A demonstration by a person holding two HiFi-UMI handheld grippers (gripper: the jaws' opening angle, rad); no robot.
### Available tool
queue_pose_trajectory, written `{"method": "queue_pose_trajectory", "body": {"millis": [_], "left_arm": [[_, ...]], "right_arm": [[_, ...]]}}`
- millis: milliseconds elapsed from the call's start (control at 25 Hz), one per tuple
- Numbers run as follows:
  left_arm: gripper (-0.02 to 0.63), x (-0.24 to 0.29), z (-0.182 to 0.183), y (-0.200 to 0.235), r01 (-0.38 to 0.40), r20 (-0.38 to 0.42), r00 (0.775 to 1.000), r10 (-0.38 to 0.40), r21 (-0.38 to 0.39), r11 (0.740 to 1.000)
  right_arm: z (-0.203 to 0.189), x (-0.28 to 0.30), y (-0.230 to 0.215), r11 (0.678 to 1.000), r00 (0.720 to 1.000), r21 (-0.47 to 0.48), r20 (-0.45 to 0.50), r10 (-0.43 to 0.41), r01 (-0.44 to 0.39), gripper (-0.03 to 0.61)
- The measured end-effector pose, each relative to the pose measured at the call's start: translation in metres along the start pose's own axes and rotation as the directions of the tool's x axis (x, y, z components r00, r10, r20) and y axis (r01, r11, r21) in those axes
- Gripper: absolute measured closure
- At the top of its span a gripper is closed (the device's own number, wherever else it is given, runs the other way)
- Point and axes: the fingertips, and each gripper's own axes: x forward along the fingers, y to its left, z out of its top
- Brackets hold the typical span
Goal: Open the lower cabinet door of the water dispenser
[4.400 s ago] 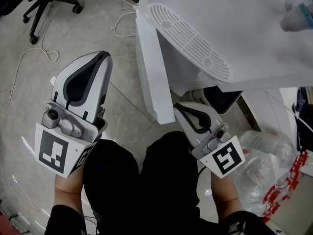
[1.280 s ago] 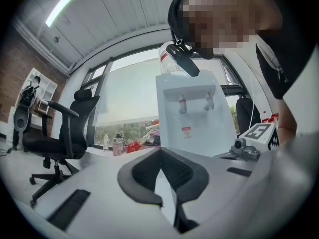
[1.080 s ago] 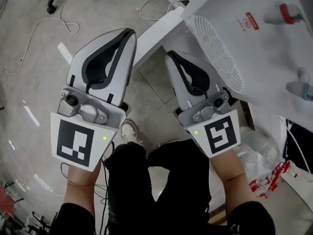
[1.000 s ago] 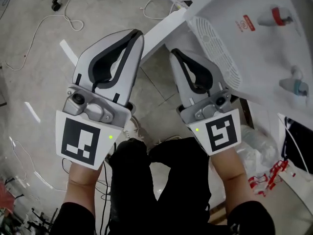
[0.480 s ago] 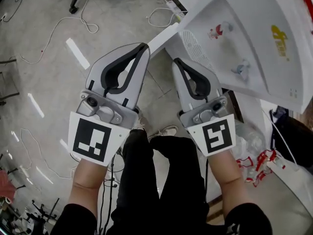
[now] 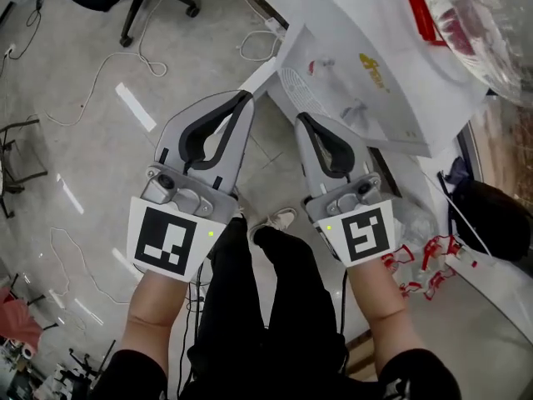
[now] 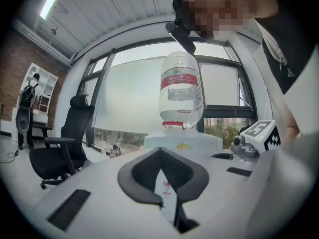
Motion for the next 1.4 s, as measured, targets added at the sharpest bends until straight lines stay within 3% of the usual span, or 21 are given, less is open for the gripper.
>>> {"method": "queue_pose_trajectory", "body": {"millis": [240,560,920,1400], "left_arm": [[0.606,0.005,0.064,-0.029,0.035,0.001,0.999,-0.035,0.007,0.999],[0.606,0.013,0.138,-0.067,0.086,0.017,0.996,-0.087,0.025,0.996],[0.606,0.014,0.222,-0.111,0.137,0.061,0.988,-0.14,0.044,0.99],[0.606,-0.003,0.316,-0.14,0.173,0.137,0.973,-0.188,0.112,0.978]], "right_arm": [[0.044,-0.04,-0.017,0.997,0.997,0.023,-0.047,-0.067,0.068,0.574],[0.114,-0.088,-0.038,0.988,0.988,0.017,-0.035,-0.154,0.154,0.574],[0.175,-0.151,-0.065,0.959,0.959,0.046,-0.066,-0.275,0.278,0.574],[0.276,-0.205,-0.084,0.92,0.92,0.044,0.035,-0.39,0.389,0.574]]}}
